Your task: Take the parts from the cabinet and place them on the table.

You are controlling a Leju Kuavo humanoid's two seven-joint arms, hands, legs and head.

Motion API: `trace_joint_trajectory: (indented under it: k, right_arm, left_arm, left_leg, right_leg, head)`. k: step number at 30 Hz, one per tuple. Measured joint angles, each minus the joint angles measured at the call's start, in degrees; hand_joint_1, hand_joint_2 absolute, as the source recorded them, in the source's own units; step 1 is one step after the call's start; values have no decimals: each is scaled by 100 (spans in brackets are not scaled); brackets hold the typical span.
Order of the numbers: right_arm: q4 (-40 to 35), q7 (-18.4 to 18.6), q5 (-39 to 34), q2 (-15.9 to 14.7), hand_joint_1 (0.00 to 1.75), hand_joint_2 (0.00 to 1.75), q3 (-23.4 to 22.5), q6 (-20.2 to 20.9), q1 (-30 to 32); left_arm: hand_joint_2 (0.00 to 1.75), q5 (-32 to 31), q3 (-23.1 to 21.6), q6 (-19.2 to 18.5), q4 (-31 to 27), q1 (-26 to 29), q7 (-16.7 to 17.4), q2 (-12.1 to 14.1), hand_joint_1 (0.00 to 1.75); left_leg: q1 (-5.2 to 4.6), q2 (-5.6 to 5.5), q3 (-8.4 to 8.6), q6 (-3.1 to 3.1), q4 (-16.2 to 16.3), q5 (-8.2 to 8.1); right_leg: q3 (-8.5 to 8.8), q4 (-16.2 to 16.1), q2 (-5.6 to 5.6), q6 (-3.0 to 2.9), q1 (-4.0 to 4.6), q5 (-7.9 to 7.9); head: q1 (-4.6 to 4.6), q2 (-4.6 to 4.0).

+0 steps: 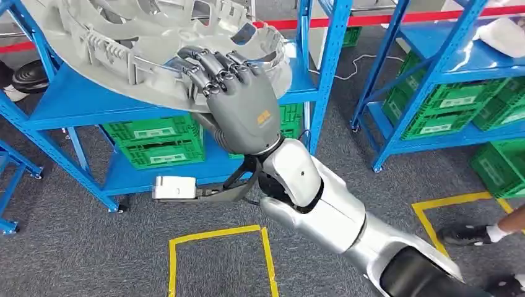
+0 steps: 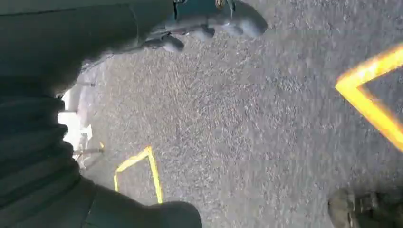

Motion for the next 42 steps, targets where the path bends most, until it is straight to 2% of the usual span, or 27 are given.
trace_joint_trajectory:
  k: [2,3,5,7,9,10,13,14,15,17,18,20,22,23,24,25,26,28,29,31,33,34,35,37,38,39,42]
  right_arm:
    - [0,-2,4,2,175,175,0,0,8]
    - [0,-2,2,2,175,175,0,0,11]
    - [0,-2,2,2,175,175,0,24,29]
    - [0,22,4,15,175,175,0,57,36]
    - [-2,65,15,59,175,175,0,76,37]
    - [0,72,33,88,175,175,2,83,49]
    - [20,81,144,127,175,175,18,77,40]
    - [28,85,171,129,175,175,28,74,37]
    - [31,92,188,131,175,175,33,79,27]
    - [46,98,186,133,175,175,42,83,-15]
    - [55,96,188,135,175,175,48,85,-19]
    - [74,90,188,135,175,175,61,87,-19]
    - [85,96,186,144,175,175,61,94,-38]
    - [103,96,186,157,175,175,61,101,-60]
    - [107,94,186,182,175,175,61,105,-79]
    - [109,87,186,214,175,175,61,107,-101]
    - [116,76,186,230,175,175,66,107,-116]
    - [135,68,188,234,175,175,77,107,-140]
    - [166,81,188,236,175,175,79,103,-154]
    - [212,101,186,271,175,175,81,107,-183]
    - [260,96,188,278,175,175,83,109,-184]
    - [278,92,188,284,175,175,83,109,-183]
    - [297,92,186,286,175,175,83,109,-183]
    - [334,92,186,286,175,175,83,109,-183]
    - [354,92,186,288,175,175,85,105,-185]
    - [358,92,186,288,175,175,85,103,-187]
    - [358,92,186,288,175,175,85,103,-187]
  left_arm:
    - [175,2,0,2,2,2,0,11,0]
    - [175,11,0,2,2,-2,0,20,0]
    - [175,28,0,13,0,-1,0,33,0]
    - [175,31,2,15,-2,-2,0,39,0]
    - [175,31,2,15,-7,-29,0,37,0]
    - [175,31,0,15,-11,-39,2,44,0]
    - [175,31,2,15,-9,-32,15,44,0]
    - [175,35,2,15,-9,-41,9,44,0]
    - [175,50,7,15,-11,-46,-2,48,0]
    - [175,81,37,15,-13,-48,-17,65,0]
    - [175,83,46,15,-13,-46,-20,70,0]
    - [175,85,50,15,-13,-42,-26,70,0]
    - [175,85,70,15,-13,-42,-22,70,0]
    - [175,85,83,17,-11,-46,-13,68,0]
    - [175,85,87,17,-11,-43,0,42,0]
    - [175,85,90,26,-15,-41,0,46,0]
    - [175,85,90,26,-13,-46,0,46,0]
    - [175,85,96,28,-13,-48,2,46,0]
    - [175,85,105,31,-11,-41,11,70,0]
    - [175,85,118,33,-2,-28,11,50,0]
    - [175,85,129,33,-2,-35,15,57,0]
    - [175,85,131,33,-2,-43,15,59,0]
    - [175,85,131,33,-4,-46,15,63,0]
    - [175,85,131,33,-4,-45,17,68,0]
    - [175,85,131,33,-7,-48,15,70,0]
    - [175,85,131,33,-7,-51,15,68,0]
    - [175,85,131,33,-7,-51,15,68,0]
  left_leg:
    - [39,2,-137,-74,785,-609]
    - [47,1,-178,-104,1129,-720]
    - [71,2,-24,-143,1303,-433]
    - [103,3,487,-179,730,-56]
    - [82,-20,1182,-196,-246,-434]
    - [64,-43,1157,-49,-299,-471]
    - [55,-23,994,121,-319,-340]
    - [71,8,955,185,-319,-267]
    - [70,2,893,217,-321,-188]
    - [63,6,684,255,-312,-15]
    - [54,6,579,261,-307,64]
    - [42,9,368,255,-292,212]
    - [26,11,160,239,-274,369]
    - [23,5,94,226,-273,443]
    - [14,3,60,197,-263,491]
    - [3,11,34,163,-262,547]
    - [19,20,29,123,-311,641]
    - [16,24,21,42,-381,785]
    - [54,7,-17,24,-365,743]
    - [49,-5,-178,-26,92,21]
    - [60,-5,-305,-85,943,-572]
    - [65,-4,-318,-109,1280,-589]
    - [74,-3,-259,-127,1430,-397]
    - [96,-2,125,-153,1146,58]
    - [111,-2,450,-163,768,107]
    - [116,-2,568,-167,624,77]
    - [116,-2,568,-167,624,77]
  right_leg:
    - [-171,13,1,3,2,144]
    - [-269,24,0,11,1,213]
    - [-477,57,-7,48,-15,355]
    - [-686,123,-7,105,-50,475]
    - [-833,213,3,187,-37,555]
    - [-834,205,-3,222,-27,626]
    - [-866,143,-9,333,-46,808]
    - [-917,207,5,360,-67,661]
    - [-988,416,7,385,-62,292]
    - [-1187,1273,12,409,-63,-475]
    - [-1239,1657,13,410,-60,-645]
    - [-1130,1965,17,385,-54,-473]
    - [-590,1447,22,296,-18,-71]
    - [-181,956,22,226,22,-90]
    - [275,426,19,158,58,-312]
    - [488,-22,13,144,64,-478]
    - [405,20,17,177,94,-432]
    - [335,-11,27,117,86,-316]
    - [264,-46,-12,74,28,-217]
    - [92,-44,-17,-13,27,-63]
    - [-93,-31,-17,-8,29,106]
    - [-212,-16,-19,5,25,188]
    - [-341,10,-23,23,18,270]
    - [-573,77,-26,69,-5,397]
    - [-679,120,-26,98,-17,453]
    - [-705,136,-25,108,-20,468]
    - [-705,136,-25,108,-20,468]
  head:
    - [-2,0]
    - [0,0]
    - [0,0]
    - [-2,0]
    - [-7,0]
    - [4,0]
    - [-2,0]
    - [2,0]
    - [9,0]
    - [6,0]
    - [9,0]
    - [6,0]
    - [6,0]
    - [9,0]
    - [4,0]
    - [0,0]
    - [-2,0]
    - [24,0]
    - [28,0]
    - [-5,0]
    - [-5,0]
    - [-2,0]
    - [-5,0]
    - [-5,0]
    - [-5,0]
    - [-4,0]
    - [-4,0]
